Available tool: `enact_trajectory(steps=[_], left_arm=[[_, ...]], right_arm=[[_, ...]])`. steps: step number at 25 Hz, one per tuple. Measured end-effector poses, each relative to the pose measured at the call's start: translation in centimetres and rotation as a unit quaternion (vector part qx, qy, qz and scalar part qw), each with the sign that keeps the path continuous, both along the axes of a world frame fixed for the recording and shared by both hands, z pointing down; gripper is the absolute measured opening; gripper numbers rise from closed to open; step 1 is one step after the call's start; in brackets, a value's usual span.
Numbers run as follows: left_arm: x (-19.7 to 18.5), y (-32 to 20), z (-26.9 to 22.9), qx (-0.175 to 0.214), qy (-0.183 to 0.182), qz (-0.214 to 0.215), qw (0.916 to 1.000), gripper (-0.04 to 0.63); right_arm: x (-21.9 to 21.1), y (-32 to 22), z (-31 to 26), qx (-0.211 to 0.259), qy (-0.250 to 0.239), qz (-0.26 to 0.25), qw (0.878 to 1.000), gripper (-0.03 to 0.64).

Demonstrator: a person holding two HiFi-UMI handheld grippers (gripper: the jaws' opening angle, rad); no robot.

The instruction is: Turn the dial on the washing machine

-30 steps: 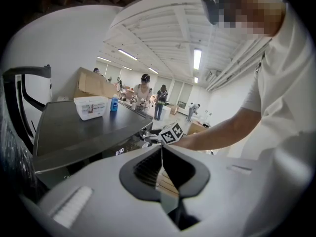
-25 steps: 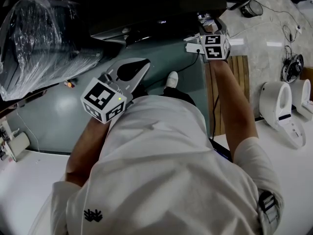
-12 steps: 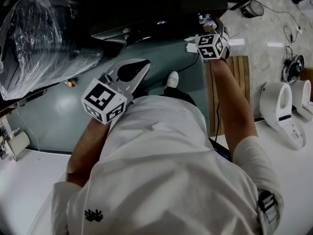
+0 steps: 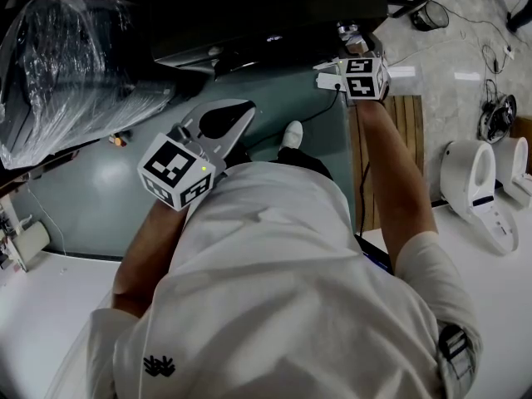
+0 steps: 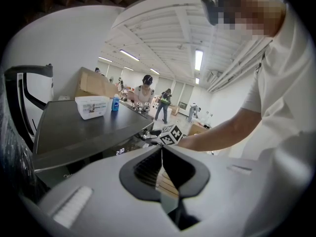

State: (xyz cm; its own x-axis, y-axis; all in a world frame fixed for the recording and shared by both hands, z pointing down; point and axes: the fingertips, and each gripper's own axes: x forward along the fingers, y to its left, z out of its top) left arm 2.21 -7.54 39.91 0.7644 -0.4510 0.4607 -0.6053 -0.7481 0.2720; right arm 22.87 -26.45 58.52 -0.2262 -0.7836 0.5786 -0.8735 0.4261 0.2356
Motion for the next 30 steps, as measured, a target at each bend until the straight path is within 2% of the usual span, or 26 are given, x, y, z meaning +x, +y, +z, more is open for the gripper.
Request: enact_trajectory(steps=[3,5,7,16,23,27,28,30], left_arm=[[0.2,0.0,0.0,0.0,-0.001,0.001,1.0,0.057],[0.3,0.0,0.0,-0.001,-0.003,0.001,1.0,0.057],[0.4,0.1,0.0,-0.001,-0.004,0.002,1.0,0.057],[1.1,0.7,0.0,-0.006,-0.007,0.001,1.0,0.057],[0.9,1.4,-0.3,0.005,0.0,0.027,0.9996,0.057],[0.0,2.2,-0.8,0.012,0.011,0.053,0.9985,0.057],[-0.3,2.4,-0.9,0.016,0.014,0.059,0.998,0.057],[-1.1,2.6,-1.2,0.021,0.021,0.069,0.9972,0.057]], right_arm=[[0.3,-0.1,-0.2,-0.014,-0.076,0.022,0.997,0.256],[0.7,-0.1,-0.1,-0.03,-0.129,0.039,0.99,0.256],[0.8,0.0,0.0,-0.04,-0.162,0.05,0.985,0.256],[1.0,0.9,0.1,-0.04,-0.155,0.039,0.986,0.258],[0.5,6.0,0.3,-0.061,-0.163,0.025,0.984,0.254],[-0.8,11.3,-1.6,-0.055,-0.152,0.017,0.987,0.052],[-1.2,12.7,-2.2,-0.052,-0.152,0.017,0.987,0.017],[-2.2,15.4,-3.4,-0.05,-0.16,0.018,0.986,0.002]])
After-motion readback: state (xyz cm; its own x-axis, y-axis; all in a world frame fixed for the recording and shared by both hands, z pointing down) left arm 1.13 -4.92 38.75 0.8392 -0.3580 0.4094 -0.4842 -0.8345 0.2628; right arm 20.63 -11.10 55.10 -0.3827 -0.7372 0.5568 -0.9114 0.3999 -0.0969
